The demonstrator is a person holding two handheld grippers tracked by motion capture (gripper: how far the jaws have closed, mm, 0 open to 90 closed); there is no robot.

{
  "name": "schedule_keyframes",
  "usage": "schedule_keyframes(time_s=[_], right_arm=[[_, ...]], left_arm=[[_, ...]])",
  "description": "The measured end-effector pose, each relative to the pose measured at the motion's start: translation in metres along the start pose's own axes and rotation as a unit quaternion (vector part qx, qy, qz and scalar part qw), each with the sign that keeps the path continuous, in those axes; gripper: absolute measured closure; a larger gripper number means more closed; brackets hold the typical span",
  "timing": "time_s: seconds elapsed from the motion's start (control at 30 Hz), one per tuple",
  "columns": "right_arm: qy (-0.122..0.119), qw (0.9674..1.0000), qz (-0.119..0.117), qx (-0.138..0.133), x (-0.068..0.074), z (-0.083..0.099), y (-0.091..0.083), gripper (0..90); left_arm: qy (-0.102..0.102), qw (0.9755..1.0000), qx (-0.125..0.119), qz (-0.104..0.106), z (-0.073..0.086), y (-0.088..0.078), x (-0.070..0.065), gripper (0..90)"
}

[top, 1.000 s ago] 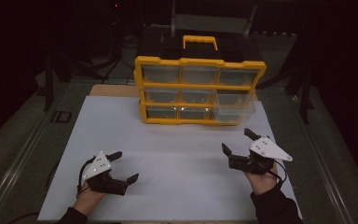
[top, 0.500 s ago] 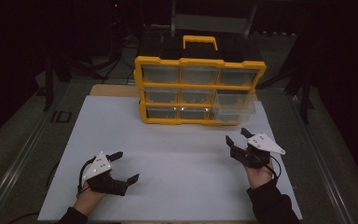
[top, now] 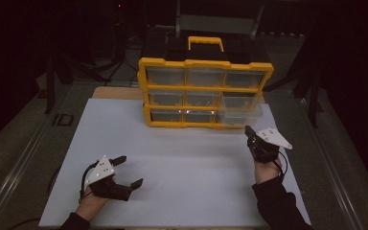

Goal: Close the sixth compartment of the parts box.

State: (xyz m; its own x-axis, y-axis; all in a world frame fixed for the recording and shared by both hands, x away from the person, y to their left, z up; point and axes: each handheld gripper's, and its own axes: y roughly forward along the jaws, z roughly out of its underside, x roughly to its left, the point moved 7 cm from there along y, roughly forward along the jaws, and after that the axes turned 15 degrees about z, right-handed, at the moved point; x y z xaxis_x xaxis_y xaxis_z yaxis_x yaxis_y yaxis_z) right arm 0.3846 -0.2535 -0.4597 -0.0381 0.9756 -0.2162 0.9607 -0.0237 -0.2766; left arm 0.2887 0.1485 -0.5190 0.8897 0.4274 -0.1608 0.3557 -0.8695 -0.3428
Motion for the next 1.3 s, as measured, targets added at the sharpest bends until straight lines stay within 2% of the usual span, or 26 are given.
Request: schedule_keyframes(time_s=[0.73,1.07,1.3], right_arm=[[0.0,0.9996,0.024,0.013,0.0,-0.007,0.027,90.0],[0.012,0.9995,0.024,0.019,0.0,-0.011,0.041,90.0],[0.007,0.9995,0.02,0.022,0.0,-0.013,0.049,90.0]], left_arm=[[-0.003,1.0,-0.002,0.001,0.0,0.0,0.001,0.0],[-0.005,1.0,-0.003,0.001,0.0,0.0,0.001,0.0],[-0.005,1.0,-0.002,0.0,0.0,0.0,0.001,0.0]])
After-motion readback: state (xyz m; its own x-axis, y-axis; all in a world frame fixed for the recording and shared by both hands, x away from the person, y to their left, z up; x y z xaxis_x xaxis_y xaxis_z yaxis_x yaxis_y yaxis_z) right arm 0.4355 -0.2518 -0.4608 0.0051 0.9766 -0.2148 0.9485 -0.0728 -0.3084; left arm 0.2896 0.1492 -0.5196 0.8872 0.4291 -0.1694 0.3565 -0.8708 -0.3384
